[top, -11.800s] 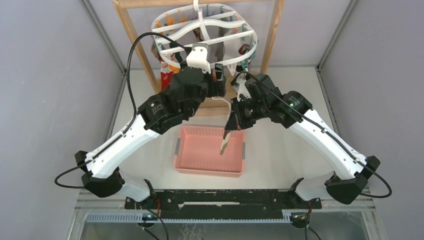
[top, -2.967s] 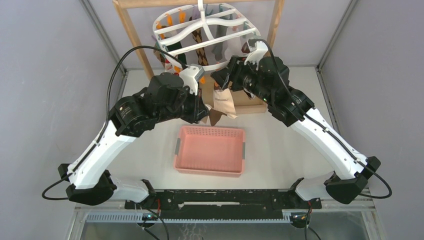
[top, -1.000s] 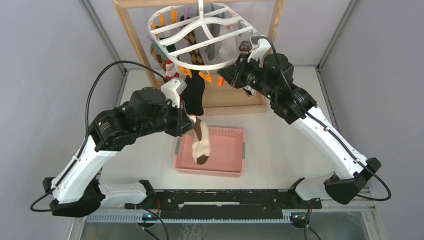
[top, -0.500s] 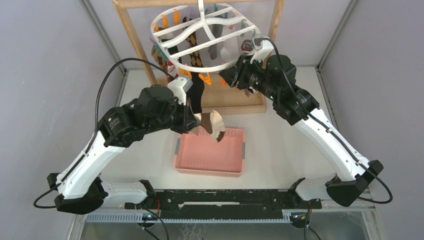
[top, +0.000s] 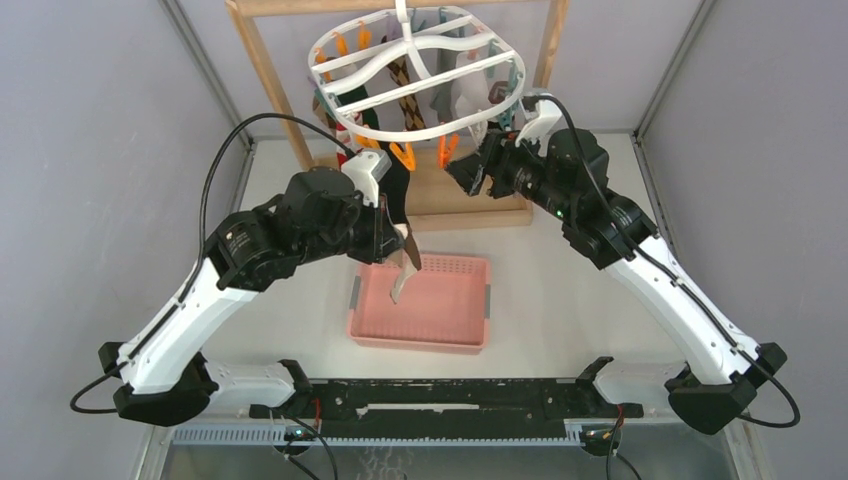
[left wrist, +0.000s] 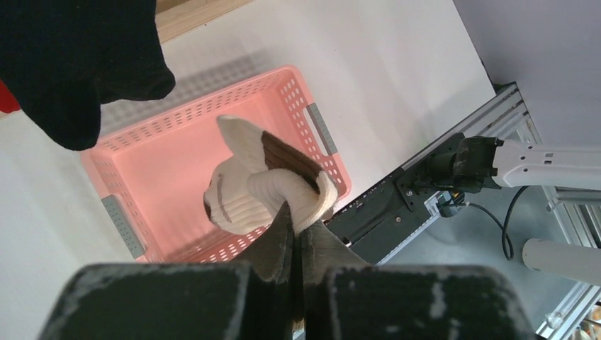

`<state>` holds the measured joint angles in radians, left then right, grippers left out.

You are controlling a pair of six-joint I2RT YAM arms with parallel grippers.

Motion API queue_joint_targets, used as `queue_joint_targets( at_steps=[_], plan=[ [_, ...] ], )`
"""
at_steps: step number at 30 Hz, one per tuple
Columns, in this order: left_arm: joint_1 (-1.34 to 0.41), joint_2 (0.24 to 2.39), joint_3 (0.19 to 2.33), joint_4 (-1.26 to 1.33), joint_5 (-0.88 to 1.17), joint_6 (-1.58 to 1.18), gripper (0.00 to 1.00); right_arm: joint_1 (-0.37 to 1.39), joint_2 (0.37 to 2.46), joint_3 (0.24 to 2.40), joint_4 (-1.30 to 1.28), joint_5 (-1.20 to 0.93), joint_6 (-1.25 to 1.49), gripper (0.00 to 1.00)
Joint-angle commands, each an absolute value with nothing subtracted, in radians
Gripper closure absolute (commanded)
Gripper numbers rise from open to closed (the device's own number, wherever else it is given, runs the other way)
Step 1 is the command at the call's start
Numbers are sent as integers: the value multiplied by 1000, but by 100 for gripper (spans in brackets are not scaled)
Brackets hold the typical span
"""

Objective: Remove the socks clipped to the hanger
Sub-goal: Place the sock in the bin.

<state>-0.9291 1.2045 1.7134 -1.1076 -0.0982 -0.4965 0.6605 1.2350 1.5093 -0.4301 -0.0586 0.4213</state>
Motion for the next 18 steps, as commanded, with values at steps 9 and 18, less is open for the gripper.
queue_joint_targets(
  at_steps=[9, 18],
  plan=[
    [-925, 1156, 1556, -992, -128, -514, 93, 654, 1089, 1422, -511, -47, 449, 21],
    [-925, 1127, 1422, -955, -138, -552, 89, 654, 1057, 1414, -560, -49, 451, 20]
  ],
)
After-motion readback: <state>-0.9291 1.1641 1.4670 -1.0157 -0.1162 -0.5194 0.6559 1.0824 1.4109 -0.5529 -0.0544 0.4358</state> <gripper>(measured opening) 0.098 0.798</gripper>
